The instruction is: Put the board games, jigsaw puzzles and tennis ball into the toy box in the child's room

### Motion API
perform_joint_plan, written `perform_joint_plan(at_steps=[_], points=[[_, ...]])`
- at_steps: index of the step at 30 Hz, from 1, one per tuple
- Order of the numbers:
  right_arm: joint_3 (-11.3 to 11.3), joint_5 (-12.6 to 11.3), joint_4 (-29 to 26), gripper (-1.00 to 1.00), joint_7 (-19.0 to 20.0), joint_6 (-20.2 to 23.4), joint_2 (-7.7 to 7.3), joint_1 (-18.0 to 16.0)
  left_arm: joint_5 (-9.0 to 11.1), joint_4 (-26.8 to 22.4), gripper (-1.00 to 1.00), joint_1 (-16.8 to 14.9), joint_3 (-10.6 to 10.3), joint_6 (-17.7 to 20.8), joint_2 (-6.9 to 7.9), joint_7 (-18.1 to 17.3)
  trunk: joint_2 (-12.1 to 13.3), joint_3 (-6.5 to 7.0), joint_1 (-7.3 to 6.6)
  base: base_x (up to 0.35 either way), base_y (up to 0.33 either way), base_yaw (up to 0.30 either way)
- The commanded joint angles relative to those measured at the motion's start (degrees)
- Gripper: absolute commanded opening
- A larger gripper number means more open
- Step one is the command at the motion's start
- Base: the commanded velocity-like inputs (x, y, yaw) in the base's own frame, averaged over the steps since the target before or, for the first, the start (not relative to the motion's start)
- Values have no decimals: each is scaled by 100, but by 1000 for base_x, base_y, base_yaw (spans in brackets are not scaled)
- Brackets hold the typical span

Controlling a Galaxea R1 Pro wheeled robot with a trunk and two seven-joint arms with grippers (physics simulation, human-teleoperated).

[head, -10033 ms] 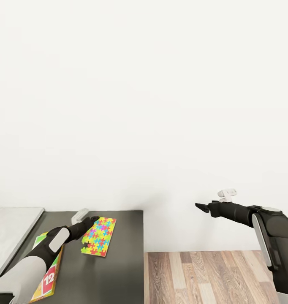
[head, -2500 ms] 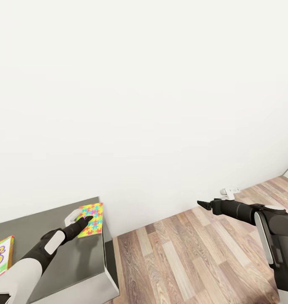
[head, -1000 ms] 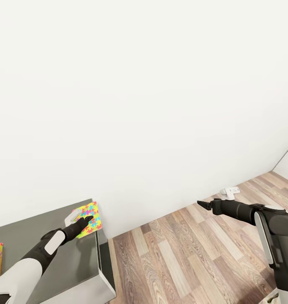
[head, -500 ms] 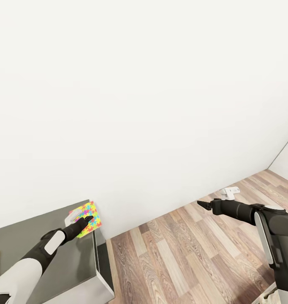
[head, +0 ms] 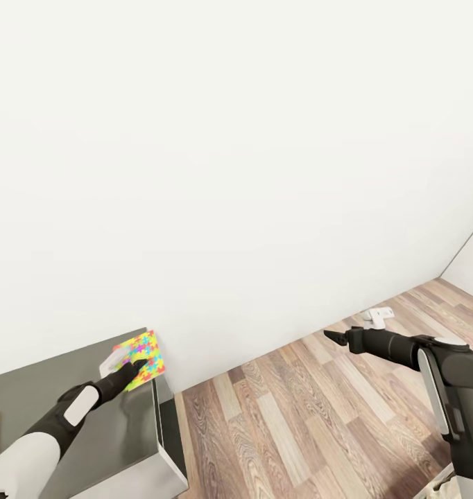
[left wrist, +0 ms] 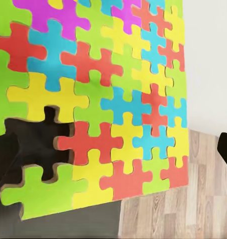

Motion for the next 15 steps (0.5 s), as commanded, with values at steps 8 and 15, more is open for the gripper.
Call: perform_joint_plan(at_steps=[8, 15], points=[[-13, 42, -5, 100, 40, 13, -1, 32, 55, -237, 100, 357, 402, 60, 208, -641, -11, -11, 3, 0, 0, 0], [13, 45, 166, 100, 47, 23, 7, 5, 71, -1232, 100, 823, 555, 217, 242, -785, -11, -11, 3, 0, 0, 0]])
